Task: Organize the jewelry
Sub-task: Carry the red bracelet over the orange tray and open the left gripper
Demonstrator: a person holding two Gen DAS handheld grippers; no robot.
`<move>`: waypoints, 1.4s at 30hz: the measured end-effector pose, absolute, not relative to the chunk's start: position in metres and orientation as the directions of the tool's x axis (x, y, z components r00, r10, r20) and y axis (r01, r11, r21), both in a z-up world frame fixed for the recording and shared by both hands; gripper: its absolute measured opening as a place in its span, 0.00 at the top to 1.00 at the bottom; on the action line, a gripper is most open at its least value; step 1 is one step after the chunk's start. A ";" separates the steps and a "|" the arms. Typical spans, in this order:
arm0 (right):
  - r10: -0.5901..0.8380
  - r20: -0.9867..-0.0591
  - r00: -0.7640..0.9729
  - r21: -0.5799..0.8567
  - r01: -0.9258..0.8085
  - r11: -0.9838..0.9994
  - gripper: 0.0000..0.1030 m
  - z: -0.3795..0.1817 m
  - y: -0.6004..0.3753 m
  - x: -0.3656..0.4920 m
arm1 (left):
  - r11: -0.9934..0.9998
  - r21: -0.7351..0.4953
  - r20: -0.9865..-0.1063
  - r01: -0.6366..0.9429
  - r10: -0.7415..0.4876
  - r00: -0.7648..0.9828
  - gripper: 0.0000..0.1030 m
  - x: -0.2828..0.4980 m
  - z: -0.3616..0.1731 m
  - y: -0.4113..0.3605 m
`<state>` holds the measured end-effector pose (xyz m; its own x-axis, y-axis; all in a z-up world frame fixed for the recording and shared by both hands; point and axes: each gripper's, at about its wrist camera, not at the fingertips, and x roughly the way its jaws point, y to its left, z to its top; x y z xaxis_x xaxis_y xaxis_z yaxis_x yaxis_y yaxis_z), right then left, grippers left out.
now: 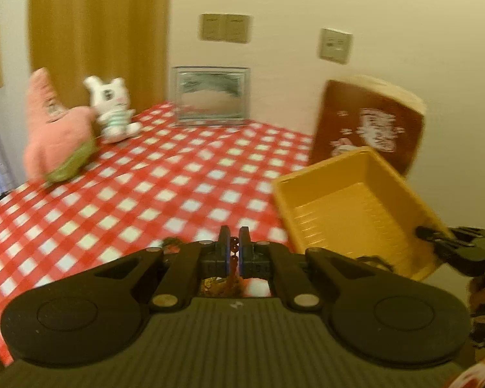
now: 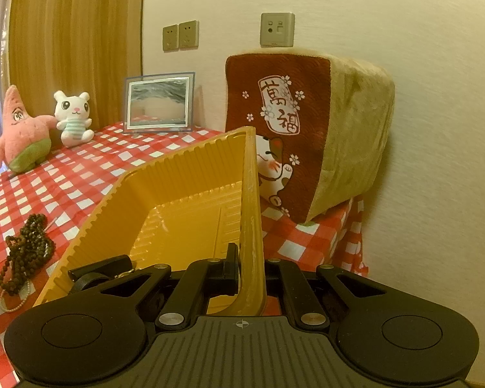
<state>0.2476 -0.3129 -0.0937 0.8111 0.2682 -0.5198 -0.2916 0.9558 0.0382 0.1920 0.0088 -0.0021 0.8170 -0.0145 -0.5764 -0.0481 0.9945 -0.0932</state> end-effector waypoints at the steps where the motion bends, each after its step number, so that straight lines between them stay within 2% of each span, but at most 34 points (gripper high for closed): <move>1: 0.268 -0.520 0.811 0.038 -0.292 0.956 0.95 -0.093 -0.312 0.247 | 0.995 -0.098 -0.573 -0.030 -0.032 0.819 0.97 0.193 -0.001 0.003; 15: 0.271 -0.519 0.811 0.037 -0.295 0.955 0.94 -0.090 -0.309 0.247 | 0.934 -0.263 -0.553 0.241 -0.351 0.756 0.97 0.251 -0.017 -0.102; 19: 0.272 -0.519 0.810 0.044 -0.293 0.955 0.94 -0.089 -0.310 0.248 | 0.909 -0.307 -0.549 0.283 -0.412 0.727 0.97 0.267 -0.022 -0.122; 24: 0.273 -0.521 0.809 0.048 -0.291 0.955 0.94 -0.089 -0.310 0.248 | 0.897 -0.334 -0.585 0.289 -0.438 0.683 0.97 0.281 -0.040 -0.135; 29: 0.273 -0.525 0.806 0.052 -0.290 0.956 0.94 -0.090 -0.313 0.250 | 0.909 -0.331 -0.616 0.255 -0.412 0.671 0.93 0.282 -0.053 -0.134; 33: 0.272 -0.527 0.805 0.053 -0.288 0.956 0.94 -0.091 -0.313 0.251 | 0.926 -0.308 -0.606 0.217 -0.367 0.706 0.82 0.274 -0.047 -0.121; 36: 0.272 -0.528 0.804 0.057 -0.286 0.957 0.94 -0.091 -0.313 0.252 | 0.947 -0.282 -0.609 0.157 -0.302 0.733 0.80 0.264 -0.043 -0.103; 42: 0.271 -0.529 0.804 0.058 -0.284 0.957 0.95 -0.092 -0.313 0.254 | 0.979 -0.205 -0.644 0.001 -0.135 0.753 0.69 0.241 -0.046 -0.061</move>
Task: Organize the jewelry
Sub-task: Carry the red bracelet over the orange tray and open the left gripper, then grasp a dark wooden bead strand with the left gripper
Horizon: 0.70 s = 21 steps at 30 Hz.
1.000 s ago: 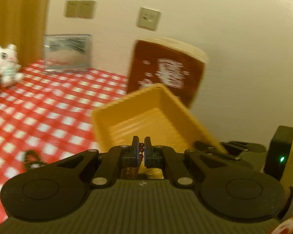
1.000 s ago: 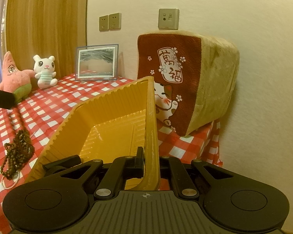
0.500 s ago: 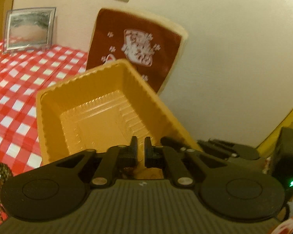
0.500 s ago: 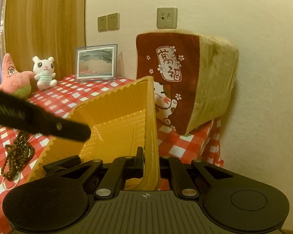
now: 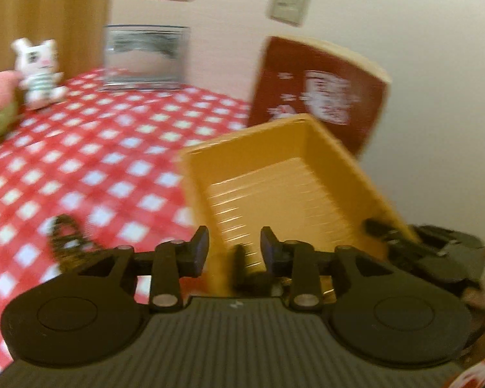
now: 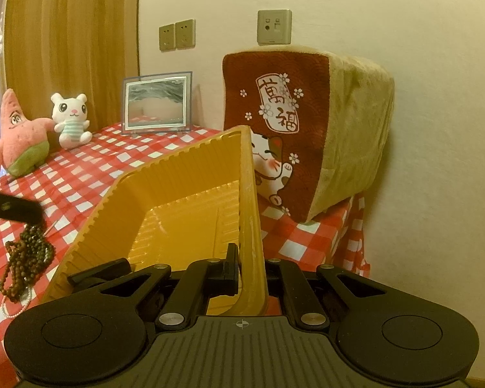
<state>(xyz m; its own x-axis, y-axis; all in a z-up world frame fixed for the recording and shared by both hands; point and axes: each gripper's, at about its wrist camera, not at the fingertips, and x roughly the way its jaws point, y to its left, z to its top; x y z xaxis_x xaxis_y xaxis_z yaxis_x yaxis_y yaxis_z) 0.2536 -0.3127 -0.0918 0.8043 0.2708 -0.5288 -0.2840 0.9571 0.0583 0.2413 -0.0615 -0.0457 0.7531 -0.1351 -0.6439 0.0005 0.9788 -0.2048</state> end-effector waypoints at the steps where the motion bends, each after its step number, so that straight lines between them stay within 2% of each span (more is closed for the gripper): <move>1: 0.271 -0.529 0.804 0.059 -0.284 0.957 0.95 -0.092 -0.313 0.254 | 0.980 -0.197 -0.650 -0.025 -0.111 0.751 0.69 0.236 -0.047 -0.054; 12: 0.265 -0.531 0.805 0.047 -0.285 0.958 0.95 -0.093 -0.312 0.256 | 0.961 -0.100 -0.716 -0.257 0.110 0.689 0.68 0.191 -0.067 0.012; 21: 0.258 -0.540 0.801 0.033 -0.286 0.958 0.95 -0.095 -0.313 0.255 | 0.959 -0.107 -0.742 -0.263 0.099 0.663 0.68 0.174 -0.085 0.017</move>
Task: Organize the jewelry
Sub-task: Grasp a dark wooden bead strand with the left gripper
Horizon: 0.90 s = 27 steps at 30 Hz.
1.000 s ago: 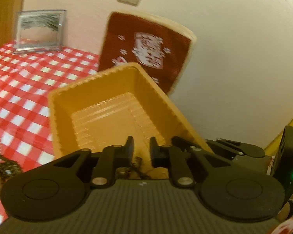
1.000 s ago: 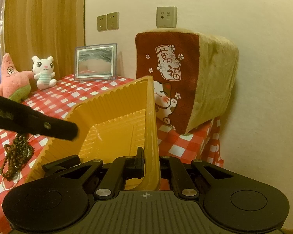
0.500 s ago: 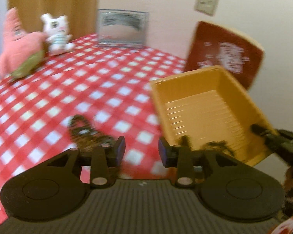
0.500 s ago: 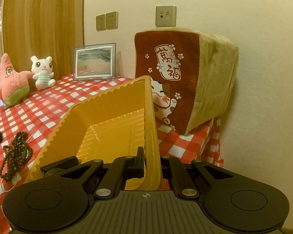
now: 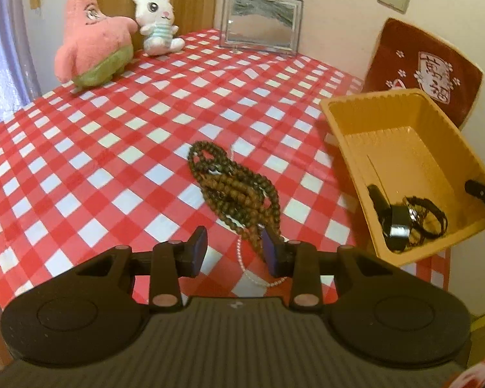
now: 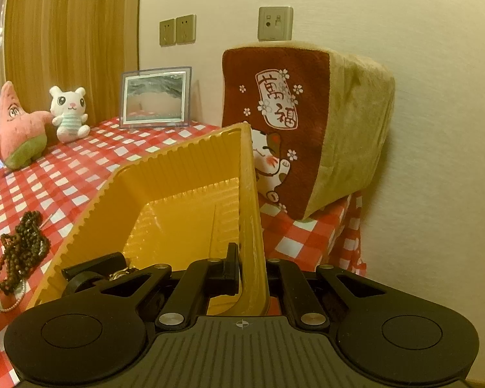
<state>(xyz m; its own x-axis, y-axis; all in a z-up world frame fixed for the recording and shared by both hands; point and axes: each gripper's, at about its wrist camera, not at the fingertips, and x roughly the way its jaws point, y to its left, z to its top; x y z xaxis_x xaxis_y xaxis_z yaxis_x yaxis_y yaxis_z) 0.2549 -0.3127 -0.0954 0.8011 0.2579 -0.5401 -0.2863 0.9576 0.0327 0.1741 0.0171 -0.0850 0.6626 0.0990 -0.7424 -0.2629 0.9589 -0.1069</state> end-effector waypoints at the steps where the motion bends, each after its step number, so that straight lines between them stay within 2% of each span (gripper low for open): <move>1: 0.258 -0.541 0.801 0.031 -0.287 0.957 0.95 -0.096 -0.313 0.254 | 0.960 -0.107 -0.744 -0.258 0.094 0.662 0.68 0.175 -0.087 0.016; 18: 0.257 -0.544 0.799 0.030 -0.288 0.957 0.95 -0.095 -0.313 0.254 | 0.952 -0.169 -0.790 -0.254 0.023 0.612 0.71 0.220 -0.127 0.011; 21: 0.257 -0.544 0.799 0.029 -0.288 0.957 0.95 -0.095 -0.313 0.254 | 0.946 -0.195 -0.788 -0.259 0.006 0.616 0.81 0.224 -0.128 0.014; 23: 0.256 -0.545 0.799 0.029 -0.287 0.958 0.95 -0.095 -0.313 0.254 | 0.946 -0.195 -0.783 -0.258 0.008 0.622 0.94 0.223 -0.126 0.014; 27: 0.255 -0.545 0.799 0.030 -0.286 0.958 0.95 -0.096 -0.314 0.254 | 0.946 -0.201 -0.763 -0.253 0.011 0.647 0.94 0.215 -0.115 0.018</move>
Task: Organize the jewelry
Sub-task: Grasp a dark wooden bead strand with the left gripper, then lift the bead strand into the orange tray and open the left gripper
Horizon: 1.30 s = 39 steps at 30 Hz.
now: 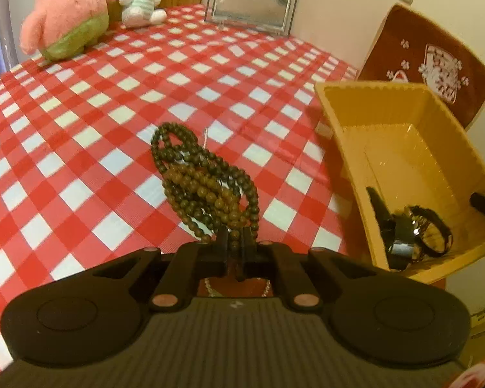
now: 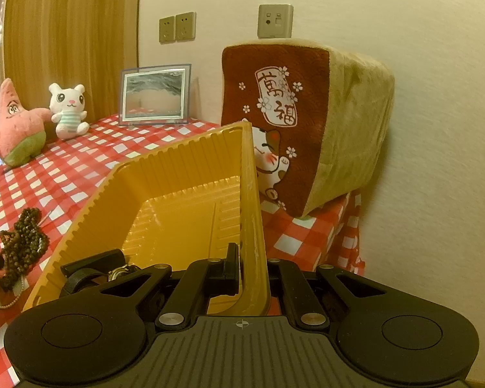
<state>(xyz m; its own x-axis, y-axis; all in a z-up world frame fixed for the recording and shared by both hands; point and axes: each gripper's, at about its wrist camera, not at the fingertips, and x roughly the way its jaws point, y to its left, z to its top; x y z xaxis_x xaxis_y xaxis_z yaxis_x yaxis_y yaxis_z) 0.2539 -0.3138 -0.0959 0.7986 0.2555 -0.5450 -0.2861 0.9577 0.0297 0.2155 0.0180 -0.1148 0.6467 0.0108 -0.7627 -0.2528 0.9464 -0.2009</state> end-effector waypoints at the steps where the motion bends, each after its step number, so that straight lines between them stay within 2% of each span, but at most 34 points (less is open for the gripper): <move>1: 0.256 -0.545 0.799 0.030 -0.286 0.958 0.95 -0.096 -0.314 0.254 | 0.948 -0.197 -0.756 -0.251 0.016 0.655 0.94 0.213 -0.110 0.019; 15: 0.260 -0.541 0.800 0.031 -0.290 0.957 0.95 -0.097 -0.313 0.253 | 0.930 -0.165 -0.628 -0.328 0.157 0.762 0.94 0.171 -0.022 0.067; 25: 0.264 -0.539 0.800 0.039 -0.289 0.957 0.95 -0.096 -0.312 0.253 | 0.943 -0.135 -0.546 -0.303 0.184 0.817 0.94 0.168 0.034 0.074; 39: 0.265 -0.538 0.800 0.038 -0.291 0.956 0.95 -0.096 -0.312 0.252 | 0.957 -0.107 -0.486 -0.269 0.186 0.854 0.94 0.167 0.075 0.072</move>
